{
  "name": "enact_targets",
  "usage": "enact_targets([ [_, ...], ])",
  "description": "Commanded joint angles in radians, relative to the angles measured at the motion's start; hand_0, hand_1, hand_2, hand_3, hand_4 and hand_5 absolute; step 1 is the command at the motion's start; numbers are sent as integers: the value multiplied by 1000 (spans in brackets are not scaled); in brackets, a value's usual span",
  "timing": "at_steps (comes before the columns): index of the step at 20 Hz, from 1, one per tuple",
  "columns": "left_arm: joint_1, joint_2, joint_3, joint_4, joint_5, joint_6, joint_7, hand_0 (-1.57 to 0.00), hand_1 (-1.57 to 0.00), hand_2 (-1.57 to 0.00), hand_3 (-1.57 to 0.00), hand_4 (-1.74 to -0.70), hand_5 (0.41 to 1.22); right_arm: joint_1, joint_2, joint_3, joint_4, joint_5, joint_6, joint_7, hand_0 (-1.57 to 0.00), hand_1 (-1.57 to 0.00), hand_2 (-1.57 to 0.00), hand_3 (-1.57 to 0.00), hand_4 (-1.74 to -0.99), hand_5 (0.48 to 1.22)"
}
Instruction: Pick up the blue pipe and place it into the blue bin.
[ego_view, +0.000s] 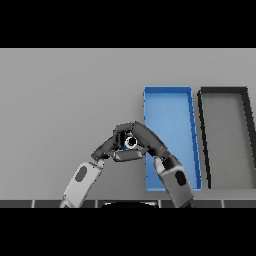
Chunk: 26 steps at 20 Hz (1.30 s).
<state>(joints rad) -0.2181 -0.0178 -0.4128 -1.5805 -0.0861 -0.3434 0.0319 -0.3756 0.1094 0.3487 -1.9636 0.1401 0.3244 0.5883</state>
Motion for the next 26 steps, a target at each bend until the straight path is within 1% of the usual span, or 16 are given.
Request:
enact_targets([
  [1, 12, -13, 2, 4, 14, -5, -16, -1571, -1571, -1571, -1523, -1677, 1221, 4, 5, -7, 2, -9, -2, -4, -1215, -1215, -1233, -1021, -1581, 650],
  [3, 18, -27, 10, -5, 31, -17, -21, -1571, -1571, -1571, -1502, -1699, 1221, 2, 12, 5, 8, -24, -17, -39, -1343, -1343, -1354, -1186, -1628, 856],
  [4, 9, -27, 21, 6, 31, -21, -22, -1571, -1571, -1571, -1490, -1707, 1221, -3, 9, 9, 15, -26, -24, -37, -1389, -1389, -1398, -1250, -1648, 929],
  [6, 12, -39, 23, 5, 25, -33, -7, -1571, -1571, -1571, -1441, -1718, 1221, 10, -8, 24, 14, -16, -35, -89, -1454, -1454, -1460, -1357, -1680, 1034],
  [9, 13, -40, 36, 7, 19, -43, -36, -1571, -1571, -1571, -1433, -1728, 1221, 3, -1, 52, 19, -5, -49, -103, -1511, -1511, -1514, -1462, -1710, 1125],
  [12, 4, -39, 44, 0, 4, -39, -25, -1571, -1571, -1571, -1422, -1731, 1221, 8, 4, 49, 17, 4, -92, -113, -1540, -1540, -1542, -1515, -1725, 1172],
  [14, 7, -33, 43, -4, -40, -12, -59, -1571, -1571, -1571, -1454, -1724, 1221, 9, -3, 53, 20, 13, -107, -143, -1551, -1551, -1552, -1535, -1731, 1190],
  [15, 5, -29, 43, 1, -66, -6, -68, -1462, -1342, -1293, -1166, -1599, 1221, 12, -2, 63, 21, 26, -118, -146, -1555, -1555, -1556, -1542, -1733, 1196],
  [16, 16, -24, 39, -7, -66, -32, -61, -1169, -1073, -1034, -933, -1475, 1221, 17, -5, 70, 22, 29, -122, -145, -1558, -1558, -1559, -1548, -1734, 1201],
  [17, 10, -13, 44, -8, -62, -69, -60, -935, -858, -827, -746, -1372, 1221, 18, -2, 77, 18, 26, -127, -137, -1561, -1561, -1561, -1553, -1736, 1205],
  [19, 6, -11, 50, 0, -90, -110, -67, -598, -549, -529, -477, -1206, 1221, 14, -1, 76, 13, 19, -137, -103, -1565, -1565, -1565, -1559, -1738, 1211],
  [20, 7, -14, 48, -1, -117, -112, -58, -478, -439, -423, -381, -1136, 1132, 5, 2, 82, 15, 29, -146, -70, -1566, -1566, -1566, -1562, -1738, 1213],
  [22, 11, -24, 55, -1, -117, -114, -32, -306, -281, -270, -244, -1047, 938, -2, -3, 92, 12, 41, -157, -59, -1568, -1568, -1568, -1565, -1739, 1216],
  [24, 22, -27, 65, -16, -100, -113, -2, -195, -179, -173, -156, -996, 770, -5, -11, 94, 10, 46, -172, -84, -1569, -1569, -1569, -1567, -1740, 1218],
  [25, 28, -30, 63, -17, -97, -112, 4, -156, -143, -138, -124, -980, 704, -3, -15, 97, 7, 47, -178, -79, -1569, -1569, -1569, -1568, -1740, 1218],
  [26, 25, -36, 65, -18, -91, -114, 38, -125, -114, -110, -99, -970, 647, 0, -14, 107, 18, 50, -183, -87, -1570, -1570, -1570, -1569, -1740, 1219],
])
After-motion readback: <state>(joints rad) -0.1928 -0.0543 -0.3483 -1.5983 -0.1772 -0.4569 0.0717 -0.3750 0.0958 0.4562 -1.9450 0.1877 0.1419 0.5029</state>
